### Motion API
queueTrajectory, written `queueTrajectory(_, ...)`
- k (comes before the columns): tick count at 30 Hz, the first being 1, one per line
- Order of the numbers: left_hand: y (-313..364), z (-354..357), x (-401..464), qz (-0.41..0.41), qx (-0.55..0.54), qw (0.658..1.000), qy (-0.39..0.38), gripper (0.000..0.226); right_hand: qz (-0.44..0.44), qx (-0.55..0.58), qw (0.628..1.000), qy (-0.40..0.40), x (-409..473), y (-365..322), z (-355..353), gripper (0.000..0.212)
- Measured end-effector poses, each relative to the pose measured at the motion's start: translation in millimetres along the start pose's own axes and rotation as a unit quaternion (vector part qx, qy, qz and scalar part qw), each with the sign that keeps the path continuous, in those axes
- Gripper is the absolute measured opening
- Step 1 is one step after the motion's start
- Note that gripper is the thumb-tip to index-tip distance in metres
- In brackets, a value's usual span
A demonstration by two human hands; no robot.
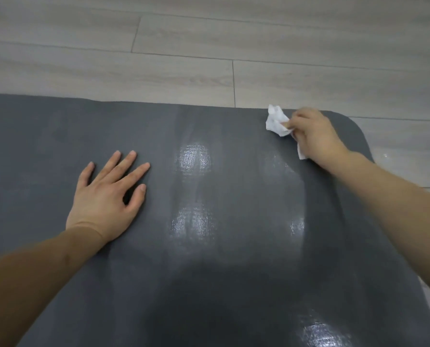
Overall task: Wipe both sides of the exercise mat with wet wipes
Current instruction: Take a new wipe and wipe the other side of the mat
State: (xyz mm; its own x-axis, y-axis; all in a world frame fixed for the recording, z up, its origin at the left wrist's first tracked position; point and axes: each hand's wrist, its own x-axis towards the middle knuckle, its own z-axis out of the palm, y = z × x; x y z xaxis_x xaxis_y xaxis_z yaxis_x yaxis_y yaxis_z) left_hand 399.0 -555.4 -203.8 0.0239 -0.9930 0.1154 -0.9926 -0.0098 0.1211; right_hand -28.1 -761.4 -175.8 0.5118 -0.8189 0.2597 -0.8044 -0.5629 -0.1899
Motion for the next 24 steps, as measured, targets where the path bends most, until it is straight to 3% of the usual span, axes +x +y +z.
queueTrajectory(4,3,0,-1,-0.006,-0.010,1.000,0.003,0.053,-0.009,0.103,0.992,-0.067,-144,-66,-30,0.036)
queueTrajectory(7,5,-2,0,-0.010,-0.024,1.000,0.001,0.051,-0.110,0.132,0.977,-0.124,-207,-130,-36,0.032)
queueTrajectory(9,4,-3,0,-0.020,-0.030,0.999,-0.007,0.050,-0.182,0.130,0.969,-0.109,-188,-149,-21,0.031)
queueTrajectory(12,5,-3,1,-0.026,-0.034,0.999,-0.017,0.050,-0.201,0.114,0.972,-0.043,-77,-156,19,0.028)
queueTrajectory(17,2,-1,-1,-0.029,-0.057,0.998,0.000,0.051,0.002,0.070,0.997,-0.019,109,-158,65,0.027)
queueTrajectory(20,0,-1,2,-0.037,-0.092,0.995,0.019,0.049,0.002,0.069,0.997,-0.041,99,-176,65,0.026)
queueTrajectory(24,-4,-2,0,-0.041,-0.121,0.989,0.080,0.036,-0.087,0.151,0.984,-0.044,-40,-227,44,0.037)
